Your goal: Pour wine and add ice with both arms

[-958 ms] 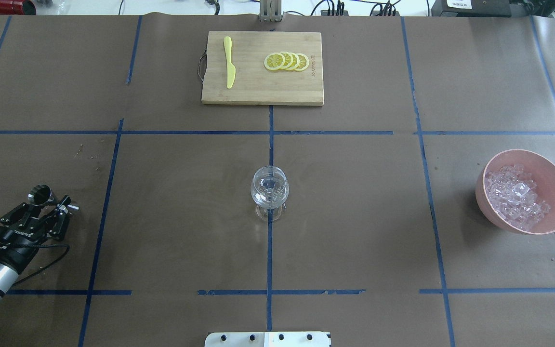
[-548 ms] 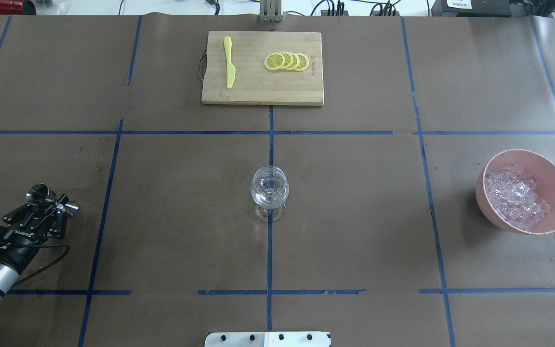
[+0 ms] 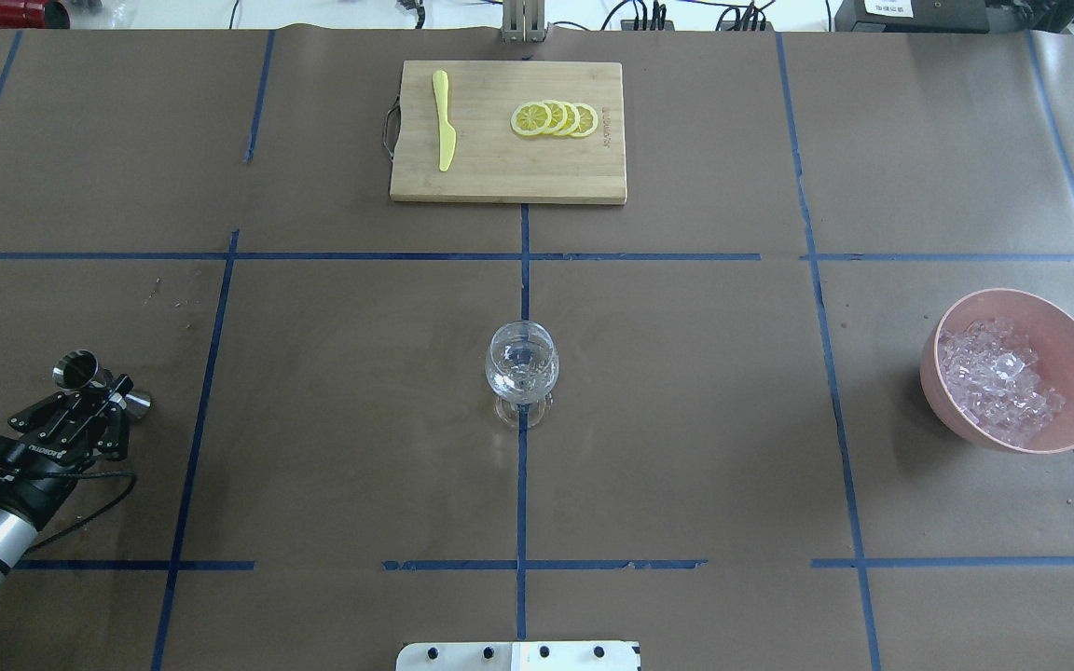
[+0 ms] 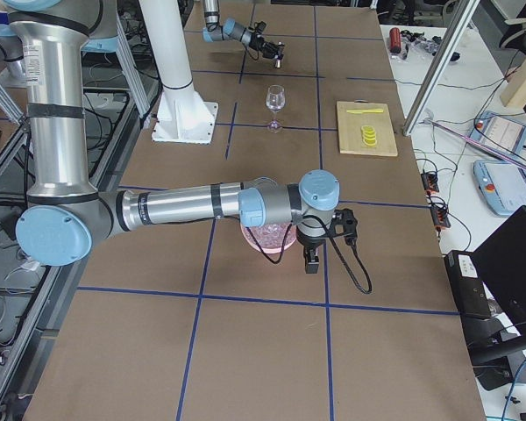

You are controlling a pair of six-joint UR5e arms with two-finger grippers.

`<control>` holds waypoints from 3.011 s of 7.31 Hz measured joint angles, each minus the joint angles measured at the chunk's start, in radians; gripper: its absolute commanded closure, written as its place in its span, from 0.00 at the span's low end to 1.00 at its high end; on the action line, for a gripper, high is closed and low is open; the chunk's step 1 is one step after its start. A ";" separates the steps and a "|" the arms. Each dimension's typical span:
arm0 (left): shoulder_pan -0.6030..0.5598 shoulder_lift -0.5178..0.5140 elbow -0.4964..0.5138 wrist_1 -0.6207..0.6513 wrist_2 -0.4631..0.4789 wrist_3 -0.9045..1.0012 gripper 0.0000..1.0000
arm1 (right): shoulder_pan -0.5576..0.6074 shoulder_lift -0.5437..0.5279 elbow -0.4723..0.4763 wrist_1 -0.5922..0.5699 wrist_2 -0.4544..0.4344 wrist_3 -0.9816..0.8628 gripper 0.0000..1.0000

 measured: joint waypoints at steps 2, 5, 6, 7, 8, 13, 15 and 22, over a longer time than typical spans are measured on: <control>0.002 0.000 -0.058 0.000 -0.022 0.027 1.00 | 0.000 0.002 0.003 0.000 0.000 0.000 0.00; 0.003 -0.087 -0.126 -0.012 -0.139 0.233 1.00 | 0.000 0.005 0.005 0.000 0.000 0.001 0.00; 0.004 -0.127 -0.131 -0.008 -0.179 0.291 1.00 | 0.000 0.008 0.005 0.003 -0.001 0.001 0.00; 0.003 -0.168 -0.132 0.004 -0.204 0.325 1.00 | 0.000 0.009 0.004 0.012 -0.001 0.002 0.00; 0.000 -0.225 -0.133 0.043 -0.226 0.340 1.00 | 0.000 0.009 0.004 0.021 -0.001 0.003 0.00; -0.062 -0.439 -0.175 0.244 -0.353 0.390 1.00 | -0.001 0.012 -0.007 0.034 -0.005 0.002 0.00; -0.068 -0.484 -0.184 0.253 -0.357 0.394 1.00 | -0.001 0.012 -0.009 0.034 -0.005 0.002 0.00; -0.115 -0.550 -0.346 0.699 -0.361 0.699 1.00 | -0.004 0.012 -0.011 0.034 -0.005 0.002 0.00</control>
